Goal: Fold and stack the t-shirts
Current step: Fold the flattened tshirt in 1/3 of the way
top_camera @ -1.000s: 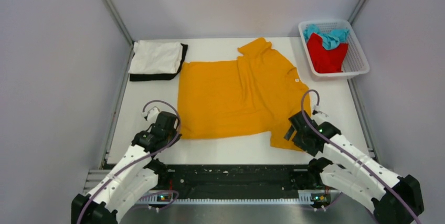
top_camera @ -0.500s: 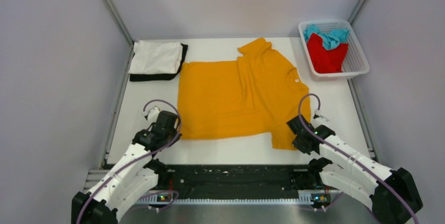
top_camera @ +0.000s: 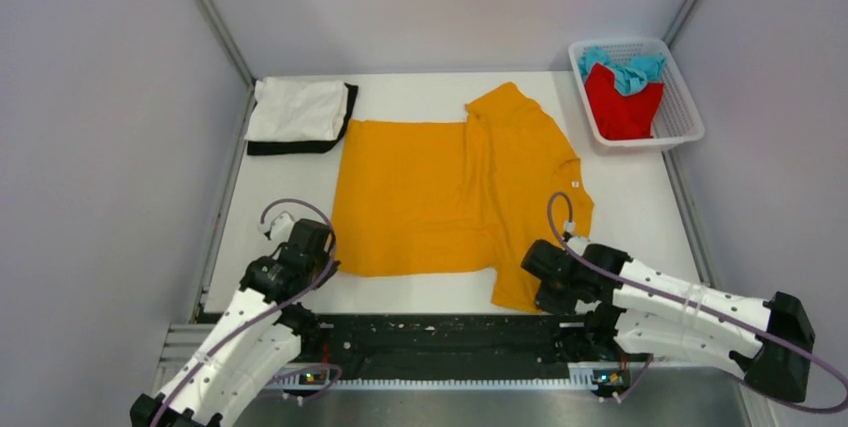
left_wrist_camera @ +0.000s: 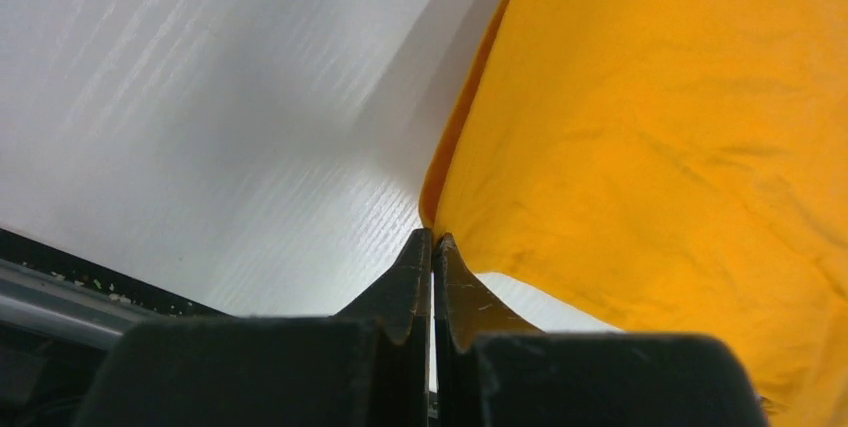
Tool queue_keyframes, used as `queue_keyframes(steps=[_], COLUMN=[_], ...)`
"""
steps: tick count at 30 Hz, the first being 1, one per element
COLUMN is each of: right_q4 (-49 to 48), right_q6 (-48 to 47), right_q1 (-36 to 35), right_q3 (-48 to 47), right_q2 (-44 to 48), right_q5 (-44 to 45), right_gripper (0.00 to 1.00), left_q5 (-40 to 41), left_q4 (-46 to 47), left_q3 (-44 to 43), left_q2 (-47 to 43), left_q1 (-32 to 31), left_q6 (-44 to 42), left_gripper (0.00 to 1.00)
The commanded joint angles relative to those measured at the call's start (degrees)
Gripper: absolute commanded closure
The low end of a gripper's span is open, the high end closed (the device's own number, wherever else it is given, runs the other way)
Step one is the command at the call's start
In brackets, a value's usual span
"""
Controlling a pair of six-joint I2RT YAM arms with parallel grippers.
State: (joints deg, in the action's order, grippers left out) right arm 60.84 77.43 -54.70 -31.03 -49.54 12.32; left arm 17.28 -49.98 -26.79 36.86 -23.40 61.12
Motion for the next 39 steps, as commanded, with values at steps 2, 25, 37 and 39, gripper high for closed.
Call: queue_keyframes(steps=[2,25,37,39], right_q4=[9.3,23.1,6.8,1.1], right_q6=[15.8,34.9,-8.2,-13.8], right_q1=[-9.2,-19.6,4.2,8.1], right_q3=[-1.7,-7.5,-22.3,-22.3], right_q2=[2.6,16.1,-3.1,-4.5], right_q5=[-1.1,18.2,25.9,25.7], right_gripper=[1.0,1.0,1.0,1.0], left_q5=[-1.3,1.3,7.7,10.3], left_q4=[-5.3,-0.3,8.0,8.5], left_q3=[0.6,-6.4,-10.7,-11.3], left_q2=[-8.1,-10.3,2.3,3.9], left_q1=[-0.2,-0.2,-0.2,0.1], left_q6=[5.0,4.7,1.4,1.3], left_gripper=[1.0,1.0,1.0,1.0])
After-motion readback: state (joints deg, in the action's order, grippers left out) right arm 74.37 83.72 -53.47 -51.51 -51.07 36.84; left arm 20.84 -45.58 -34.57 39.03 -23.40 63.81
